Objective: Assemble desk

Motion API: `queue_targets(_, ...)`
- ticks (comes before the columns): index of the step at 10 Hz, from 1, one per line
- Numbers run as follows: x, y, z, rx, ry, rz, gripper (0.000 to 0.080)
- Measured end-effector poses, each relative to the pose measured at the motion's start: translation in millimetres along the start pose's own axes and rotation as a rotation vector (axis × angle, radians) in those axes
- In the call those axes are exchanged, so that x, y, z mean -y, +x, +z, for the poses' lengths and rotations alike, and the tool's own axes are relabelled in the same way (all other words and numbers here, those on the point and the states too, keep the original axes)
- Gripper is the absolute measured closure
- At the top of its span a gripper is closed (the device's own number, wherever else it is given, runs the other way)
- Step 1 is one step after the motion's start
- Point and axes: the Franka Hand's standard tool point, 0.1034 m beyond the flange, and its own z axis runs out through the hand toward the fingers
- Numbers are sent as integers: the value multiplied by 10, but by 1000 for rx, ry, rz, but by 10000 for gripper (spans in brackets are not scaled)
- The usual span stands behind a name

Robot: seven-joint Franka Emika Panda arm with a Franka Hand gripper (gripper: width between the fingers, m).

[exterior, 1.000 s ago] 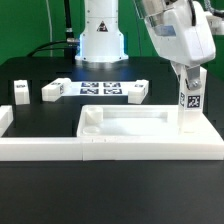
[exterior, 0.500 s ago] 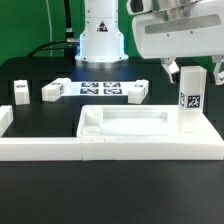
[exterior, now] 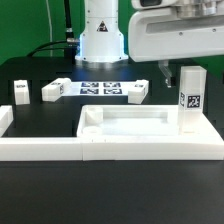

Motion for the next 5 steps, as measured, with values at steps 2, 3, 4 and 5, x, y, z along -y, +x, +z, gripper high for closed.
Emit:
queue_targets(2, -2, 0, 3, 0, 0, 11, 246)
queue_targets(3, 12, -5, 5, 2, 6, 108, 246)
queue_targets(4, 15, -8, 7, 3, 5, 178, 459)
queue_targets(5, -38, -8, 13, 8, -3, 272, 491)
